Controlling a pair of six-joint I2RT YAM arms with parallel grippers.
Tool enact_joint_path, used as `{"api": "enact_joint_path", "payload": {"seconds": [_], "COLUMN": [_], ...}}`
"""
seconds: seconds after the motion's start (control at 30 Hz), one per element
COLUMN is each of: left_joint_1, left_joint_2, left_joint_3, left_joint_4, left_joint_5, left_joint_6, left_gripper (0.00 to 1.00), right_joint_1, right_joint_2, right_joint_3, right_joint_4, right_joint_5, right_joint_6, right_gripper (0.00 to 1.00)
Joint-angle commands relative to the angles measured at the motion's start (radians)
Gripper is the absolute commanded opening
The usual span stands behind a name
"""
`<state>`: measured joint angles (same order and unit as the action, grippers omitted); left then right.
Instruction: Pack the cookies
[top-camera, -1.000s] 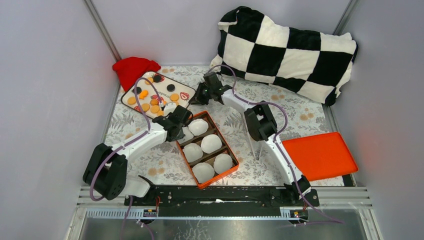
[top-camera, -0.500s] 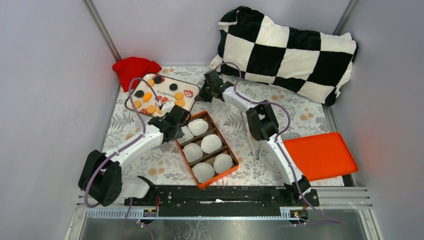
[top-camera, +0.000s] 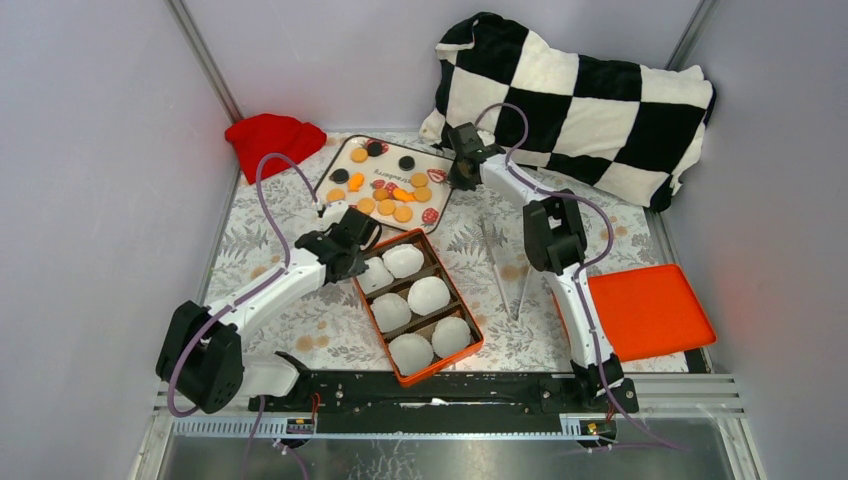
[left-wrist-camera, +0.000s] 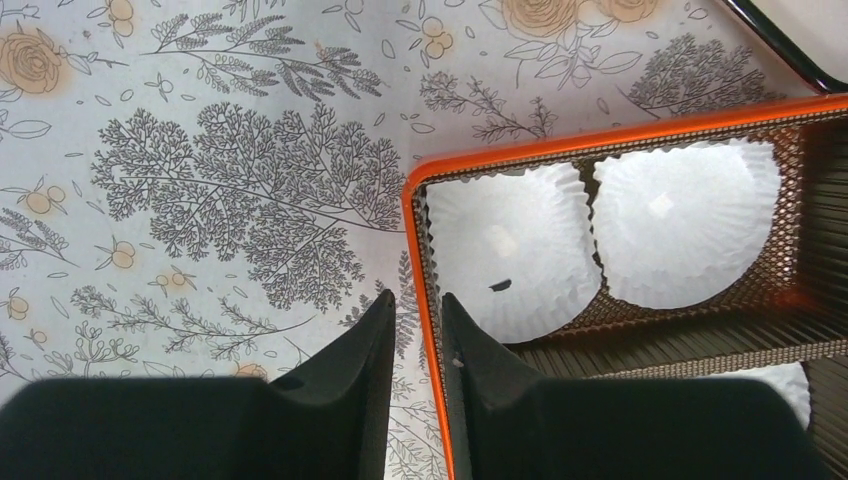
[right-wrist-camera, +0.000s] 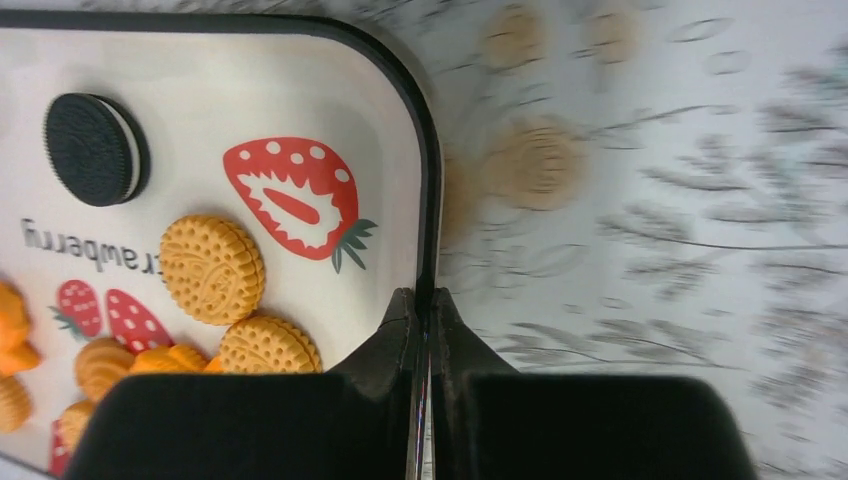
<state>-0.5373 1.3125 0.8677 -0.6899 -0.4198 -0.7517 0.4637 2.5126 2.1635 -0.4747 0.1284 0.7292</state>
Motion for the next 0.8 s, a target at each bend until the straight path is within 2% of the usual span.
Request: {"api": "enact_joint_path", "payload": {"seconds": [0.0,0.17,0.37,0.5,0.63,0.77], "left_joint_1": [-0.007,-0.015,-0.031,-0.031,-0.025,0.046], "left_joint_2": [0.0,0.01,0.085,0.173,0.271,0.351], "left_joint_3": [0.035,0.031,0.03,0.059,0.13,0.192], "left_joint_4": [-0.014,0.02,0.104,0.14,0.096,0.08], "left_joint_5": [0.015,0.046,0.078,0.038,-0.054,-0.077], "left_joint_6": [0.011,0.014,-0.002,-0.019,-0.049,-0.068], "left_gripper": [0.28,0.28,0.27,0.27,0.24,0.22], "right_joint_1": [-0.02,-0.059,-0.076,-0.076,-0.078,-0.078], "right_joint_2": [-0.092,-0.178,-0.323,-0.369,-0.41,-0.439], "right_joint_3": [-0.069,-0.228,-0.449,-0.493,-0.525,-0.554], "right_joint_4": [-0.184,-0.239,-0.191,-0.192,-0.198,-0.184], "right_joint_5": [0.252,0.328,0.368,0.36,0.37,0.36], "right_joint_6": [-0.142,-0.179,-0.21,-0.233,-0.252,-0.269], "right_gripper": [0.0,0.0,0.0,0.0,0.0,0.0]}}
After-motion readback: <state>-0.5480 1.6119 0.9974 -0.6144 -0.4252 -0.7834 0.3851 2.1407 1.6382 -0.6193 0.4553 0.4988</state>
